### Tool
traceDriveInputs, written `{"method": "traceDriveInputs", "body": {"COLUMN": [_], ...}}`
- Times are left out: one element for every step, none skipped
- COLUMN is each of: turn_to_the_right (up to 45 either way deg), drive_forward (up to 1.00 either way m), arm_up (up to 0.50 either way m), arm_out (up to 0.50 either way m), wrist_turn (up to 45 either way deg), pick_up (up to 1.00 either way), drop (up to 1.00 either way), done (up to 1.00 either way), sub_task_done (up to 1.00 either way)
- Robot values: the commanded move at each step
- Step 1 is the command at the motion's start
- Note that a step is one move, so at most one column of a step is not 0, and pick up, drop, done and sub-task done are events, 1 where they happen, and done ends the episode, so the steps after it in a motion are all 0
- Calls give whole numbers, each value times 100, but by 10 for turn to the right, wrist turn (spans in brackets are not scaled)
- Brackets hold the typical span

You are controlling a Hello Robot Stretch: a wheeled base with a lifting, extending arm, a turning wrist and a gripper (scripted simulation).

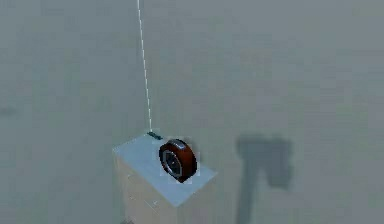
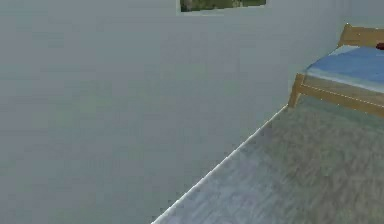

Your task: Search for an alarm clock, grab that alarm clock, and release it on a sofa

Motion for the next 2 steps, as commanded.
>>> {"method": "traceDriveInputs", "body": {"turn_to_the_right": [-450, -450], "drive_forward": [0, 0], "arm_up": [0, 0], "arm_out": [0, 0], "wrist_turn": [0, 0], "pick_up": [0, 0], "drop": [0, 0], "done": [0, 0], "sub_task_done": [0, 0]}}
